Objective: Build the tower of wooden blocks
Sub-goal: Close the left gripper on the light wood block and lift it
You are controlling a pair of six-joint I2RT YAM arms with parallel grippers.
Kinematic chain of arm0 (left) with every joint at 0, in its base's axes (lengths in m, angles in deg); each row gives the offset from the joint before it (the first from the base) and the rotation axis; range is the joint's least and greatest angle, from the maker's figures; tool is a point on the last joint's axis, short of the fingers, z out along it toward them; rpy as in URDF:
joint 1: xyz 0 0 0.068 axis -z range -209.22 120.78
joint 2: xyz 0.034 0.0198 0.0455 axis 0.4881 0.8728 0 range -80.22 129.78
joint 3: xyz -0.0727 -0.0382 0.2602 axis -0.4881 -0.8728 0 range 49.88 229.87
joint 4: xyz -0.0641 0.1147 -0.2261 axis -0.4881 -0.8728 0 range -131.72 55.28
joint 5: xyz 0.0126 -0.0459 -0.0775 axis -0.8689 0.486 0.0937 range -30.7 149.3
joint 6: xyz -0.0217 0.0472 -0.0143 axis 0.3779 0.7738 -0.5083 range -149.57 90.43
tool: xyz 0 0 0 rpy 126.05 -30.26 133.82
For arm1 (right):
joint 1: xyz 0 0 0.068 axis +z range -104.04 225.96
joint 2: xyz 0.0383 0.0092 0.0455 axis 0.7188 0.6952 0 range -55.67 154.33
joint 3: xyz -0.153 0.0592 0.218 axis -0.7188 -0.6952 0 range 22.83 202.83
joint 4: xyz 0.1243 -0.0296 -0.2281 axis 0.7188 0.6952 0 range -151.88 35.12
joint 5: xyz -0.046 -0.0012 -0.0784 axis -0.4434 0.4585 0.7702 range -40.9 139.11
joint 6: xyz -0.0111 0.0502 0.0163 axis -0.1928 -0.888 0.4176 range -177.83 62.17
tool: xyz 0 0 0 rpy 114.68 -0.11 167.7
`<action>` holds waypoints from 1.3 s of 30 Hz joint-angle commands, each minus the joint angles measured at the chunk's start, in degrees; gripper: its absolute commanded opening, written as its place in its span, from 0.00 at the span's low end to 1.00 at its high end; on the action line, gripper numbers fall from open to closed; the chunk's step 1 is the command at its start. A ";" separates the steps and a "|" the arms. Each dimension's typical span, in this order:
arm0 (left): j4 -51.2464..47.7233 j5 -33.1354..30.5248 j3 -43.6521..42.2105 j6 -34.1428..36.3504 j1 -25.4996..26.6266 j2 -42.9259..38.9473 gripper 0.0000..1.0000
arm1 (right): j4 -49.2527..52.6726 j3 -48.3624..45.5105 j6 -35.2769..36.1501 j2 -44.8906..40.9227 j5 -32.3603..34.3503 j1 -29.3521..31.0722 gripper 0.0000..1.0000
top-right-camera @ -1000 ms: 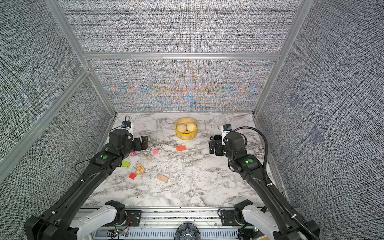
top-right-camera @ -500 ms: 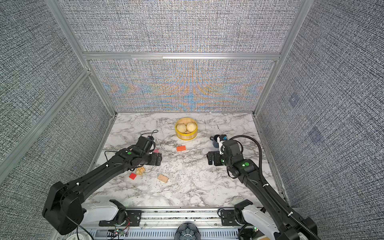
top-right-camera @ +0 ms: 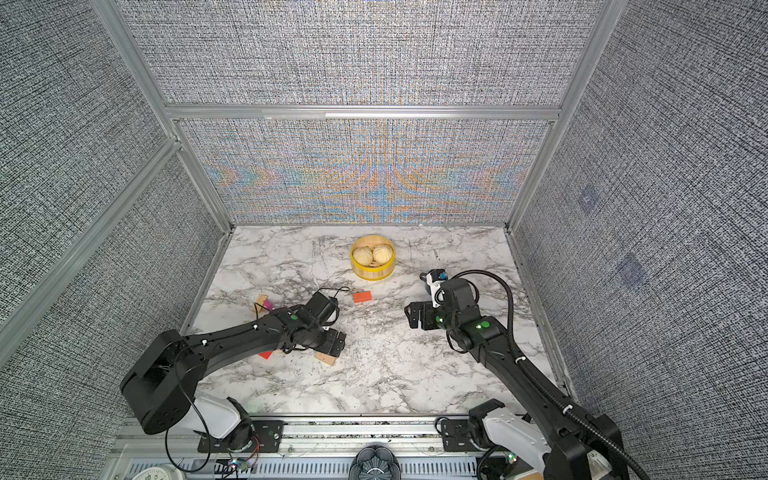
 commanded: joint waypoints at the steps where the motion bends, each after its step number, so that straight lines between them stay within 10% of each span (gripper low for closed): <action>1: 2.34 -0.38 -1.44 -1.10 0.09 -1.89 0.94 | -1.04 0.06 -0.37 -0.38 -1.19 0.00 0.99; 39: -0.33 -2.43 -2.54 -2.87 4.94 -0.31 0.76 | -1.53 0.60 -1.47 1.79 -2.91 0.62 0.99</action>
